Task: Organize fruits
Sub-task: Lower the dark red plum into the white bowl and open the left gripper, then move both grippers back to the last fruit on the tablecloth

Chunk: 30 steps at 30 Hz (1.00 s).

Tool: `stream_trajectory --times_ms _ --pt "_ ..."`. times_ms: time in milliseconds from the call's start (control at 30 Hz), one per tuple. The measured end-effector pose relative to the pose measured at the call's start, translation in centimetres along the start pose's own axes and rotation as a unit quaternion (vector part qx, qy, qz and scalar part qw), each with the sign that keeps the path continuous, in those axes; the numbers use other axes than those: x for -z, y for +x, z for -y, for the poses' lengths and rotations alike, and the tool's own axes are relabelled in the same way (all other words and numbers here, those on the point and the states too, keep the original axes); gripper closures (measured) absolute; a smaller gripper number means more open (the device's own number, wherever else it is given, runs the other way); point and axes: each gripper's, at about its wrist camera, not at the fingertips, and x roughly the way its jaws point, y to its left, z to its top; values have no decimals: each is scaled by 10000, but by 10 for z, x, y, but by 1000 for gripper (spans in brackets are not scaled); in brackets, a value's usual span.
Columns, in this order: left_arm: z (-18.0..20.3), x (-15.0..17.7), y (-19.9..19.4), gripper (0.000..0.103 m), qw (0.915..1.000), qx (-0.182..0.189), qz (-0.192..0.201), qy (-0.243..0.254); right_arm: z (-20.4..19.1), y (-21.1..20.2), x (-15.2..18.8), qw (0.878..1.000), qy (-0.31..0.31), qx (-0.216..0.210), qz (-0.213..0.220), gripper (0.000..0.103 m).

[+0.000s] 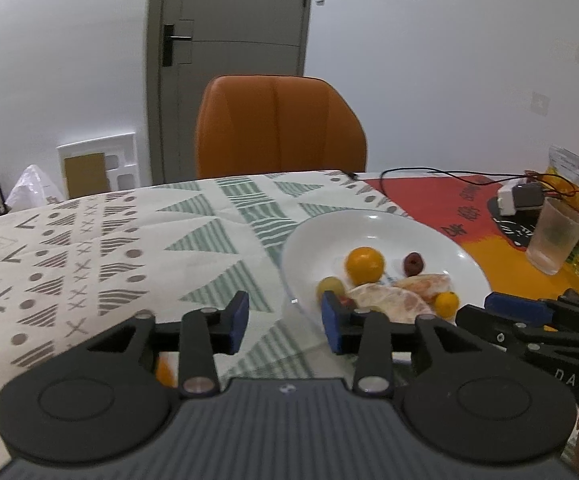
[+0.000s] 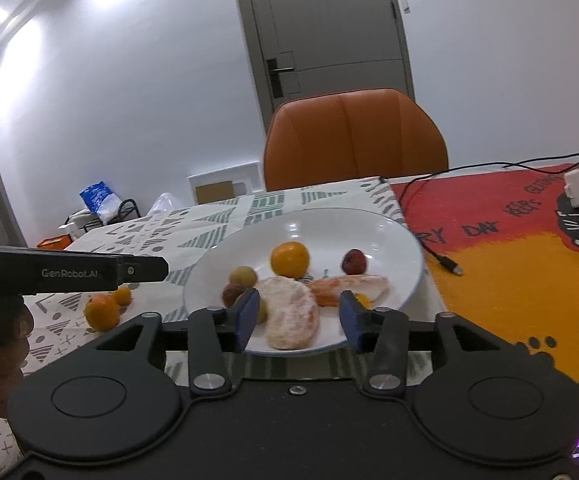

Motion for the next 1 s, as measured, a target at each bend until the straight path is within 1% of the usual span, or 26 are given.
stream_trajectory --times_ms 67,133,167,233,267,333,367,400,433,500,533,633,1000 --pt "-8 1 -3 62 10000 -63 -7 -43 -6 2 0 10000 -23 -59 -8 57" --pt "-14 3 -7 53 9999 -129 -1 -77 -11 3 0 9999 -43 -106 -17 55" --pt "-17 4 -9 50 9998 -167 12 -92 -13 4 0 9999 -52 -122 -20 54" --pt "-24 5 -14 38 9996 -264 45 -131 -19 5 -1 9998 -90 -173 -17 48" --pt "-26 6 -16 35 9994 -309 66 -146 -21 6 -1 9998 -108 -193 -16 47" --pt "-33 8 -21 25 9990 -393 131 -183 -28 8 -1 9996 -145 -243 -11 39" --pt "-36 9 -23 22 9986 -453 159 -205 -31 8 -1 9995 -160 -263 -6 37" --pt "-39 9 -25 19 9982 -523 179 -220 -33 8 -2 9994 -175 -283 2 31" --pt "-42 10 -27 18 9977 -602 189 -227 -36 8 -2 9994 -190 -301 10 27" --pt "-47 12 -29 18 9969 -729 182 -232 -41 8 -2 9992 -222 -320 37 12" --pt "-50 12 -30 18 9965 -784 176 -244 -43 8 -2 9991 -242 -343 67 7" --pt "-59 17 -33 18 9952 -916 147 -305 -51 9 -3 9985 -282 -443 150 0" --pt "-88 28 -46 18 9918 -1173 133 -486 -80 20 -4 9965 -499 -663 23 0"
